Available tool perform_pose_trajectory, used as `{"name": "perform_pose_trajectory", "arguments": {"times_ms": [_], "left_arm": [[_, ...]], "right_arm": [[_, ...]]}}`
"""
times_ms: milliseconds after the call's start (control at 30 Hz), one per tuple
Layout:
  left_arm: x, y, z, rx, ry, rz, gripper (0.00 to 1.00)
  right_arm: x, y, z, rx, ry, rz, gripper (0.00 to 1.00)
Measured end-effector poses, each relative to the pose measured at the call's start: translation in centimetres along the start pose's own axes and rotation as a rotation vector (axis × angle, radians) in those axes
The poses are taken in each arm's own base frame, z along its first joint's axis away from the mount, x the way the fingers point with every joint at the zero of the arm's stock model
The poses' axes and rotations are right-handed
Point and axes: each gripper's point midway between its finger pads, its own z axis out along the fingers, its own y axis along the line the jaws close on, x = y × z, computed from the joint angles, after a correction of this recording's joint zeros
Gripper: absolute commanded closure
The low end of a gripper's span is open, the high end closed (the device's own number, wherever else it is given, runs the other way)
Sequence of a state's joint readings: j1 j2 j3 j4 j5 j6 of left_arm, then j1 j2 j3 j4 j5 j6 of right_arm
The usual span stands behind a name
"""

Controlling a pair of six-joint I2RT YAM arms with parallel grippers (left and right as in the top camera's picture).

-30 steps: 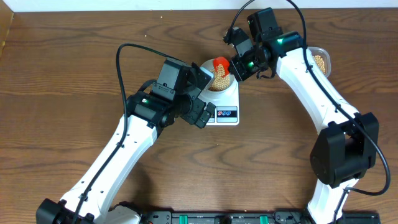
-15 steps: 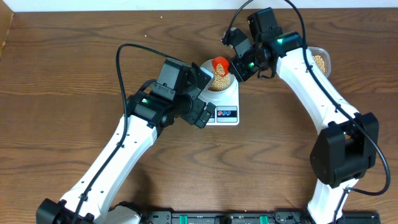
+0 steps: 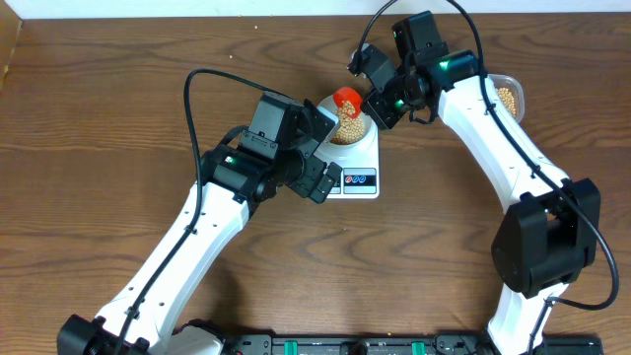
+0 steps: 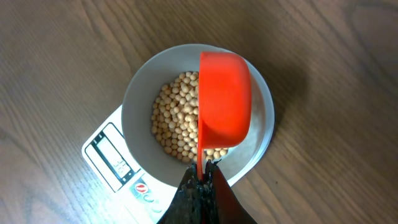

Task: Scoop item into bowl and weigh 50g on scale
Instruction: 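Tilt the scoop with the right gripper to pour soybeans into bowl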

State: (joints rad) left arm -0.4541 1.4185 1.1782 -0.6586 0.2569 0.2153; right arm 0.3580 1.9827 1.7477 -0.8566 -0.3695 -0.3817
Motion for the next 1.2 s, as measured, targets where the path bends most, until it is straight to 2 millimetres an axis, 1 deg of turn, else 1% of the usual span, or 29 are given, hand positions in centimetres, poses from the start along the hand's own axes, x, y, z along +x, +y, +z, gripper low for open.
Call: {"name": "perform_pose_trajectory", "arguments": {"times_ms": [700,1200], "left_arm": [[0.0,0.0,0.0,0.0,0.0,0.0,0.02],[0.0,0.0,0.0,0.0,0.0,0.0,0.02]], "right_arm": [[-0.21,-0.08,0.0,0.004,-0.008,-0.108,0.99],[-0.21,-0.08,0.0,0.004,-0.008,-0.251,0.99]]}}
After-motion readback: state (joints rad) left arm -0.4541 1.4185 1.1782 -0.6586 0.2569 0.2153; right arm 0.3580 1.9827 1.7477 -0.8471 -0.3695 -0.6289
